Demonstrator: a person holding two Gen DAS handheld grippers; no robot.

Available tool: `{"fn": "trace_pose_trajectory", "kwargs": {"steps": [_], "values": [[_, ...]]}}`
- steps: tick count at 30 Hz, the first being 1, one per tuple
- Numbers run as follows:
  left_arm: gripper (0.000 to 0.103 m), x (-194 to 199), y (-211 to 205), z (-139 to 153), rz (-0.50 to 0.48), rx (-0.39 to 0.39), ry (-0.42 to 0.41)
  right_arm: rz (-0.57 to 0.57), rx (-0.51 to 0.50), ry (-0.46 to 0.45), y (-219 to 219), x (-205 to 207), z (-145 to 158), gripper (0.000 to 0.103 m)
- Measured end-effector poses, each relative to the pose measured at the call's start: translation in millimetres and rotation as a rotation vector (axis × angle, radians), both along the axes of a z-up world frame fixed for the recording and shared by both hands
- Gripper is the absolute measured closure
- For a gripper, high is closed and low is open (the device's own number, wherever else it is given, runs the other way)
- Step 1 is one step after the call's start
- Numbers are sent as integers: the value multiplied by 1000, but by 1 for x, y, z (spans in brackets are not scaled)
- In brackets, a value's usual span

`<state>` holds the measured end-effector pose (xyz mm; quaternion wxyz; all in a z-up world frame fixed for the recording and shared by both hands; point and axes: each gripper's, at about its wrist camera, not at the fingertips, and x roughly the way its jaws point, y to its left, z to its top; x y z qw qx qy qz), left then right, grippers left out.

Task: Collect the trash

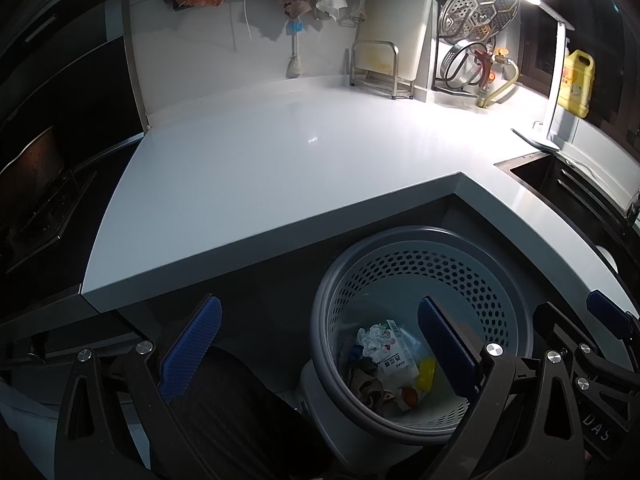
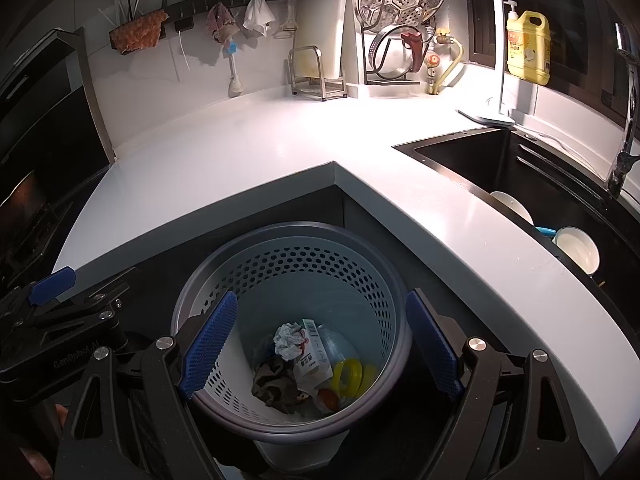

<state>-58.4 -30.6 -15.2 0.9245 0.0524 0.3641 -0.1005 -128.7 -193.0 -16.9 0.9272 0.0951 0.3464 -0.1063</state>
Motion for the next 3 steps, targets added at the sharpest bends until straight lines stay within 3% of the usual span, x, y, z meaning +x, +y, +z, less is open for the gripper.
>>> {"fn": "trace_pose_trajectory", "kwargs": {"steps": [3], "values": [[6,0,0,-1,3,-1,0,0,0,0,0,0,0,21]]}}
